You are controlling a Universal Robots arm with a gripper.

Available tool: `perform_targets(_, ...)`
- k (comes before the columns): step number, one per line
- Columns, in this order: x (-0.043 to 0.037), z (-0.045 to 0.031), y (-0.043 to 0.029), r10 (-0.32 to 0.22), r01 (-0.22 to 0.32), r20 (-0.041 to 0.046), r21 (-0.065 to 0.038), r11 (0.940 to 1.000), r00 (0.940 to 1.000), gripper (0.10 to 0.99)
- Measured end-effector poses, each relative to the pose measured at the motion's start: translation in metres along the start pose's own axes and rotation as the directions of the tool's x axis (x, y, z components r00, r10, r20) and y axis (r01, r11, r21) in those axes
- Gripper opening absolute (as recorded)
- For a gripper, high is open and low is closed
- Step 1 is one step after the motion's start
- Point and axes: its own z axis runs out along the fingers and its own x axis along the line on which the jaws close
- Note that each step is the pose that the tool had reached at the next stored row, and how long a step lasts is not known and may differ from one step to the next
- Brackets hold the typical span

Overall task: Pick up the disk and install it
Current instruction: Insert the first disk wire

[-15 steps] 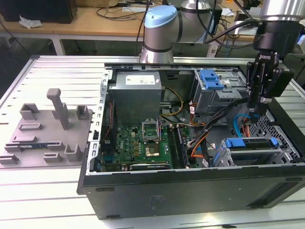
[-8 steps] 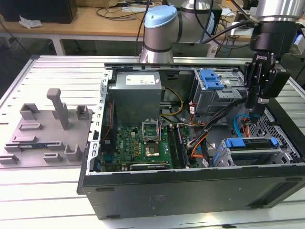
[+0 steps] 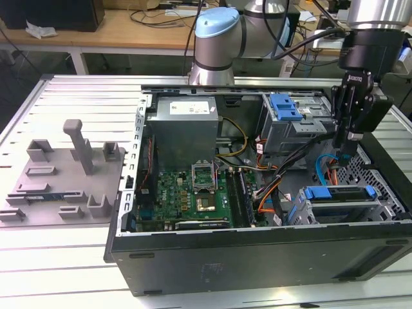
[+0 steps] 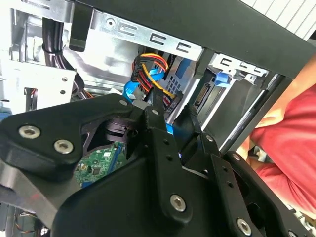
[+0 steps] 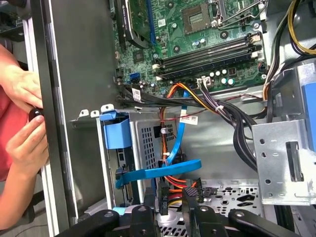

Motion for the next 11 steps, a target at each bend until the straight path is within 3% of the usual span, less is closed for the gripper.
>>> perform_targets(5,0.0058,0.0029,-0.0013,-0.001,0.001,-0.0003,-0.002,1.0000,1.0000,0.353)
perform_targets(11,0.0048,0.0050,-0.0012,-0.001,0.001,-0.0004,-0.002,1.0000,1.0000,0.353)
